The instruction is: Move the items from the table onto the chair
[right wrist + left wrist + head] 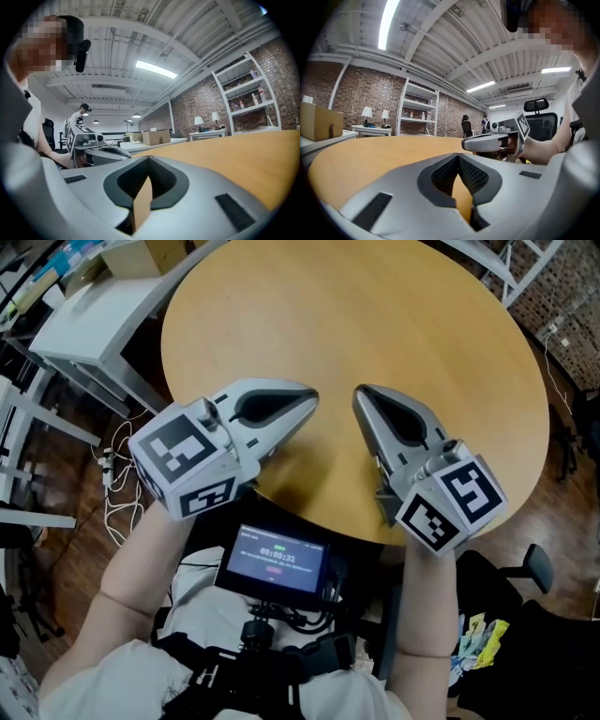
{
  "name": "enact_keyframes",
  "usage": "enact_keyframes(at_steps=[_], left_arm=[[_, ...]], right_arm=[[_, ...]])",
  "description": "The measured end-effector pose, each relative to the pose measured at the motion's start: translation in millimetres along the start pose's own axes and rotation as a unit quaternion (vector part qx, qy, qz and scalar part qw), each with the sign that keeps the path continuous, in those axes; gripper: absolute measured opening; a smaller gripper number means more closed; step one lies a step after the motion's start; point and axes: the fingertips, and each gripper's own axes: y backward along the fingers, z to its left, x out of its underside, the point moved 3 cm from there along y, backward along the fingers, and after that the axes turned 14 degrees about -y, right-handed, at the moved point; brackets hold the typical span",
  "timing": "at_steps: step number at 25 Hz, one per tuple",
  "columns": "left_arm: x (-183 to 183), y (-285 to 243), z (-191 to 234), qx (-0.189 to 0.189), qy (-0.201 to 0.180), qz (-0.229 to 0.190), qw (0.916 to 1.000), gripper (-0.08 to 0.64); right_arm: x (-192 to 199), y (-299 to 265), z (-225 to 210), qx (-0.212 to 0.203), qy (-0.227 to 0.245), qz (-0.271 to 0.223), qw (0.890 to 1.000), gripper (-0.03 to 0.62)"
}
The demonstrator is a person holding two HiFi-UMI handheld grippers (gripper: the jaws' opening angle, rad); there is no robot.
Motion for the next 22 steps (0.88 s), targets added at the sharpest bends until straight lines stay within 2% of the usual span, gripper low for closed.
enact_keyframes(at_steps=[6,11,22], left_arm=[[7.7,9.5,7.2,-0.037,0.000,0.012,0.9992,0.011],[19.7,41.8,38.9,-0.039,0.013,0.006,0.9991,0.011],[9.2,34.8,29.5,-0.027,0.011,0.000,0.9996,0.011]], right_arm=[[3.3,-12.5,2.2,-0.036,0.011,0.006,0.999,0.002],[5.1,-55.5,26.9,-0.043,0.022,0.017,0.999,0.002],[-0.8,-41.5,23.7,-0.038,0.007,0.014,0.999,0.002]])
